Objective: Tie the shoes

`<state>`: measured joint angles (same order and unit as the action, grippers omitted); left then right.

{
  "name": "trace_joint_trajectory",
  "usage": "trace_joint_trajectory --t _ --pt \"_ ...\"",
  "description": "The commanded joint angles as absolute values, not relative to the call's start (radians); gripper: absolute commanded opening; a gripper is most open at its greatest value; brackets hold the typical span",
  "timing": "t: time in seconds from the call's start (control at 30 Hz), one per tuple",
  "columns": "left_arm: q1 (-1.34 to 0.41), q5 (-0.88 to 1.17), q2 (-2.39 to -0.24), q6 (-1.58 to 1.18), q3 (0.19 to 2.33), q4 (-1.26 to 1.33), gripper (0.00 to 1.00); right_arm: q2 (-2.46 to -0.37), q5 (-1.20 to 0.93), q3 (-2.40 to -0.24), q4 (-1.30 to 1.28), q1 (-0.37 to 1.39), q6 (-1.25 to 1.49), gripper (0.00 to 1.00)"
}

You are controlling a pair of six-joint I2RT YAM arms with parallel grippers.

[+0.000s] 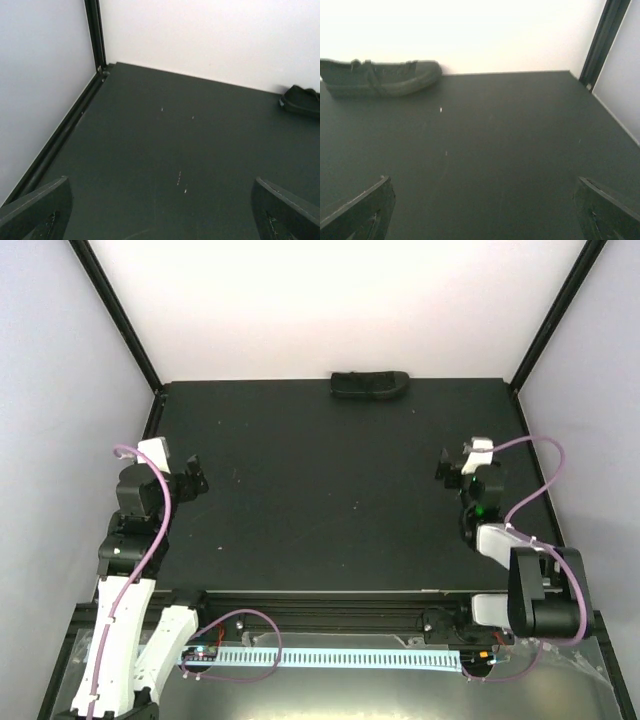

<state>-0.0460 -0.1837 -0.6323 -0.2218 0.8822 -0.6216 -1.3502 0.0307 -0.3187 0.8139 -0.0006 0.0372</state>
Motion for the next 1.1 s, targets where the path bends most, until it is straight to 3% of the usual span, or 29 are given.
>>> trace_joint_trajectory --t 0.0,0.1,0.23,0.33,0.43,0.63,1.07 --pt "-0.048 -0.165 -0.645 -0.227 0.912 -0.714 0.99 -1.200 0.019 -0.557 0.401 0.000 0.072 1.00" --pt "-0.047 -0.183 -0.628 -0.255 0.869 -0.678 0.99 -1.111 -0.071 -0.630 0.275 -0.001 0.147 1.00" --pt "-0.047 -0.160 -0.632 -0.230 0.858 -0.631 0.99 -1.090 0.100 -0.756 0.000 -0.001 0.442 1.00" --pt "-0.047 -0.157 -0.654 -0.194 0.862 -0.610 0.99 -1.144 0.027 -0.786 0.007 -0.004 0.448 1.00" --pt "-0.047 -0.164 -0.693 -0.186 0.871 -0.592 0.99 -1.263 -0.115 -0.876 -0.051 -0.003 0.424 1.00" --pt "-0.047 -0.185 -0.743 -0.163 0.866 -0.544 0.99 -1.509 -0.178 -0.989 -0.096 -0.003 0.459 1.00" --pt "-0.047 -0.209 -0.687 -0.086 0.763 -0.446 0.99 -2.101 -0.374 -1.597 -0.227 0.026 0.693 0.89"
